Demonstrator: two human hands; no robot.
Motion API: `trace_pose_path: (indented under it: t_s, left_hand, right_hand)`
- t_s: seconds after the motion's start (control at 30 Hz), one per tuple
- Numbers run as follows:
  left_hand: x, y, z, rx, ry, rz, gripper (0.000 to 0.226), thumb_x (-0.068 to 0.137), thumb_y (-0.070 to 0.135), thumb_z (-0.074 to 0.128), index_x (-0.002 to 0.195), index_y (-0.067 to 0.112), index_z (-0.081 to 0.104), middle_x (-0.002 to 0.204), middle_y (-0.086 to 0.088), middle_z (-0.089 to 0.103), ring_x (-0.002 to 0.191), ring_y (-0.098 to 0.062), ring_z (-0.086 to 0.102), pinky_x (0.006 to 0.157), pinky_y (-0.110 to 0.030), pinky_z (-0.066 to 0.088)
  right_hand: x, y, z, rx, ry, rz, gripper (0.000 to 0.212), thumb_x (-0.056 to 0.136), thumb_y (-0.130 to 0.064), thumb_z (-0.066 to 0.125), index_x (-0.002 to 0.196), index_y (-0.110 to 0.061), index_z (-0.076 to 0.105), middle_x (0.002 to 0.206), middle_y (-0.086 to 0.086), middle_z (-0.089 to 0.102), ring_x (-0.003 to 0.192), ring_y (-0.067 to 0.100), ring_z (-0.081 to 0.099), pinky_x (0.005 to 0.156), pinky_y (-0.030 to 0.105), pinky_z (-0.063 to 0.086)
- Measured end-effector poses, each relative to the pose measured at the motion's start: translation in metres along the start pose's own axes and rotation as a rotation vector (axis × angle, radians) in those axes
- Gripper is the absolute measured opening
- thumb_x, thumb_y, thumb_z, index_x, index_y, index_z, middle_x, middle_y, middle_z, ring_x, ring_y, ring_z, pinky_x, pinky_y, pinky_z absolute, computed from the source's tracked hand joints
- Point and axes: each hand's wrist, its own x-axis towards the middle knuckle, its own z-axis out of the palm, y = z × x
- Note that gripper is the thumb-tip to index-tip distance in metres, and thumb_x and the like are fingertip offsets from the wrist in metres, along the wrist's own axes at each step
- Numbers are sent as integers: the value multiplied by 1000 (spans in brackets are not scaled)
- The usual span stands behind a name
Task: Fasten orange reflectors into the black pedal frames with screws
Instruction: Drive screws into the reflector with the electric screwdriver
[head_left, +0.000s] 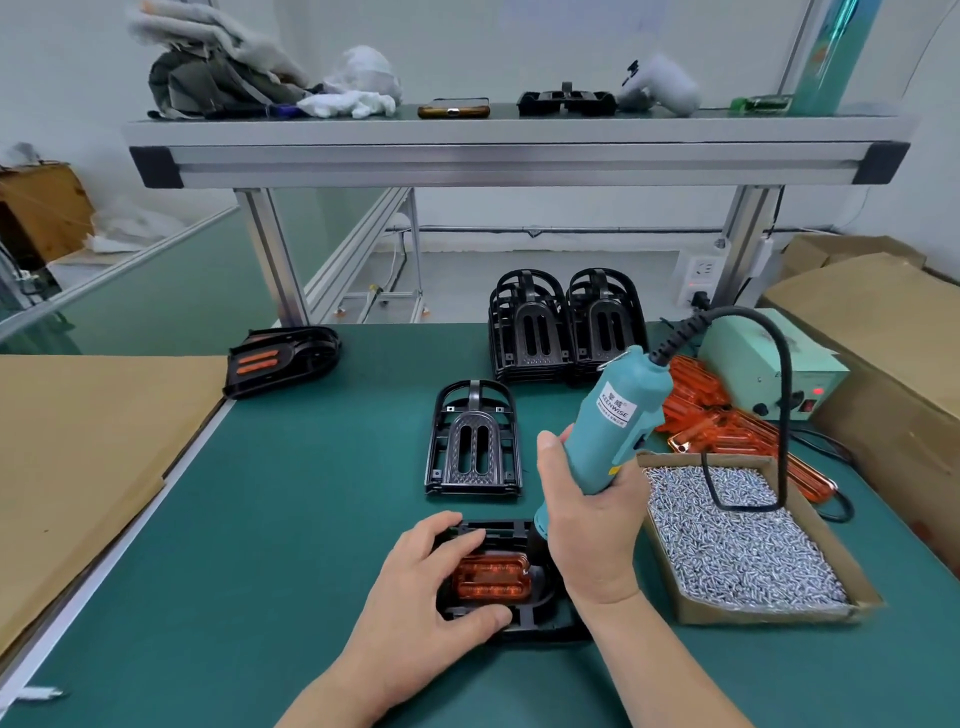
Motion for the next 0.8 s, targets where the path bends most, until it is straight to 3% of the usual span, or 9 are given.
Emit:
trace_pose_path:
  t_s: [0.33, 0.57, 0.63, 0.7, 0.8]
  left_hand:
    - [1, 4, -1, -9, -20, -19, 76, 64, 69, 69, 134, 42, 53, 144, 33, 28, 139, 7, 26, 116, -23, 27]
    - [7, 15, -8, 119, -2, 19, 71, 67, 72, 61, 130, 40, 59, 143, 27, 30, 137, 2, 24, 112, -21, 21]
    - [18, 34, -6, 97, 67, 93, 57, 75, 64, 59, 123, 34, 66, 135, 21, 43, 130, -2, 36, 109, -23, 27]
    - [33, 59, 2, 89, 93, 250, 34, 84, 48, 61, 109, 28, 73, 114, 16, 57, 112, -7, 50, 101, -30, 40]
    - [55, 97, 29, 114, 21, 463, 15, 88, 27, 63, 95, 24, 75, 94, 10, 68, 93, -17, 55, 85, -38, 45]
  right_hand:
    - [9, -3, -9, 204, -108, 111, 8, 76, -29, 75, 76, -28, 67, 69, -15, 61, 62, 3, 56, 61, 15, 47]
    - [48, -18, -22, 281, 29, 88, 11, 77, -26, 74, 74, -27, 64, 67, -7, 53, 65, 11, 50, 63, 20, 45]
    - [61, -19, -31, 281, 121, 85, 12, 80, -22, 73, 74, -27, 64, 64, -6, 52, 62, 10, 49, 62, 19, 45]
    - [72, -19, -41, 268, 212, 64, 11, 83, -17, 72, 78, -21, 63, 65, -3, 53, 62, 12, 49, 62, 23, 44]
    - [88, -24, -52, 228, 312, 23, 12, 85, -17, 72, 84, -15, 60, 71, 0, 55, 62, 11, 51, 62, 24, 45]
